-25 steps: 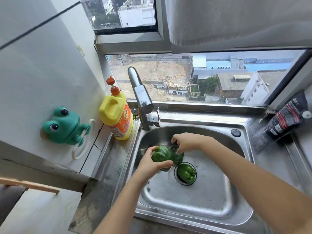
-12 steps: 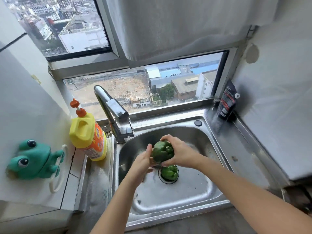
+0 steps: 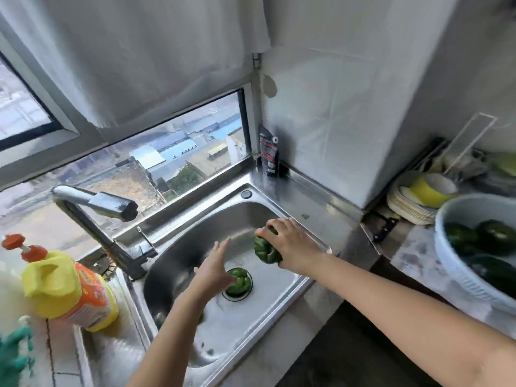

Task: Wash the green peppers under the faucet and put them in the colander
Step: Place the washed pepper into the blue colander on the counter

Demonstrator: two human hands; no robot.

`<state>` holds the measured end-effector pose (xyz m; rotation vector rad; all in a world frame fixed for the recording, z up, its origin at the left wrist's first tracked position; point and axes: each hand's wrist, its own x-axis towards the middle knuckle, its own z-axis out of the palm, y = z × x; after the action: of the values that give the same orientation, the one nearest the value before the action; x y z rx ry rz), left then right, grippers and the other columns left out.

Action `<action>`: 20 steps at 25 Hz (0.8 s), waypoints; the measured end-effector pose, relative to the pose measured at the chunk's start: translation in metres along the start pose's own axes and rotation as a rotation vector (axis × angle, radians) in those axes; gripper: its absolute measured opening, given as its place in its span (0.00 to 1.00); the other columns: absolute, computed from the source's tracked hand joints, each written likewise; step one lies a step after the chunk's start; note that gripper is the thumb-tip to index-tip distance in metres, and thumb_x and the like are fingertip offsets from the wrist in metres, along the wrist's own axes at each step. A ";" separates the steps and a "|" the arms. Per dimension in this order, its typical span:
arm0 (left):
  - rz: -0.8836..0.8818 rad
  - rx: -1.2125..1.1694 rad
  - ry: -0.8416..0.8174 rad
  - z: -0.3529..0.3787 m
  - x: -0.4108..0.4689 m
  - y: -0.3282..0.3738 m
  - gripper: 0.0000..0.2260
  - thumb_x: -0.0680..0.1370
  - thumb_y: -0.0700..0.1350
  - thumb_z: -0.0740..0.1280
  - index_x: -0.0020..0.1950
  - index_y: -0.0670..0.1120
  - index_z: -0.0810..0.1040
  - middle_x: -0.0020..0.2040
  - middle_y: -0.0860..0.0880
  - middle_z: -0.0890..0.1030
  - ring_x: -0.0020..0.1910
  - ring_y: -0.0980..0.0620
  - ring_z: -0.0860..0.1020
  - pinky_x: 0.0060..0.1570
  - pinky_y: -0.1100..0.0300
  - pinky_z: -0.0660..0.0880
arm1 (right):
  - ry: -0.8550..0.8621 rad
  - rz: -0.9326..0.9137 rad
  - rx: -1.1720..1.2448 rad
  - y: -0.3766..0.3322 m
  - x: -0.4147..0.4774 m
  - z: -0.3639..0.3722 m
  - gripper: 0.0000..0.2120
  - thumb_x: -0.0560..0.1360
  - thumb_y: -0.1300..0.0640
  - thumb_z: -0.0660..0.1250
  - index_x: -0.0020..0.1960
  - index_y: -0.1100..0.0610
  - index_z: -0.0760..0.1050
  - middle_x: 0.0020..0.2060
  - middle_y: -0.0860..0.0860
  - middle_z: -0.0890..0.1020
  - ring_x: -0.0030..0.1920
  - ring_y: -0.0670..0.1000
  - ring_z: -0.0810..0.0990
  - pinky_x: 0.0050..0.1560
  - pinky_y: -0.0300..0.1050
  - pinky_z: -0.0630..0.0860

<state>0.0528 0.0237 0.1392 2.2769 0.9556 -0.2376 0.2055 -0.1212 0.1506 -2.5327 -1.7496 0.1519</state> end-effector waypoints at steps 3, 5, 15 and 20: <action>0.120 -0.014 0.088 0.012 0.000 0.027 0.22 0.72 0.50 0.72 0.65 0.50 0.75 0.65 0.50 0.77 0.63 0.51 0.74 0.63 0.55 0.69 | 0.033 0.176 0.247 0.015 -0.031 -0.012 0.36 0.66 0.47 0.74 0.69 0.49 0.62 0.63 0.52 0.73 0.62 0.56 0.72 0.62 0.49 0.68; 0.208 -0.111 0.157 0.016 -0.004 0.058 0.12 0.74 0.50 0.71 0.54 0.48 0.82 0.52 0.52 0.82 0.51 0.54 0.78 0.50 0.61 0.70 | 0.084 0.332 0.435 0.027 -0.053 -0.024 0.36 0.66 0.43 0.74 0.68 0.49 0.62 0.60 0.52 0.76 0.59 0.55 0.75 0.55 0.47 0.72; 0.542 -0.404 -0.145 0.095 -0.009 0.252 0.07 0.76 0.41 0.67 0.53 0.46 0.81 0.46 0.52 0.82 0.45 0.54 0.80 0.43 0.66 0.73 | 0.455 0.902 0.764 0.158 -0.201 -0.094 0.36 0.66 0.42 0.75 0.67 0.53 0.62 0.58 0.50 0.76 0.59 0.52 0.76 0.54 0.45 0.72; 0.534 -0.378 -0.354 0.162 -0.003 0.323 0.10 0.76 0.39 0.67 0.56 0.45 0.79 0.54 0.45 0.82 0.47 0.50 0.78 0.49 0.58 0.75 | 0.459 1.229 0.698 0.253 -0.281 -0.088 0.38 0.67 0.48 0.76 0.69 0.56 0.62 0.64 0.56 0.75 0.63 0.59 0.73 0.58 0.49 0.71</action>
<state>0.2872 -0.2491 0.1761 1.9613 0.1745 -0.1953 0.3516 -0.4728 0.2249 -2.3642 0.1627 0.1582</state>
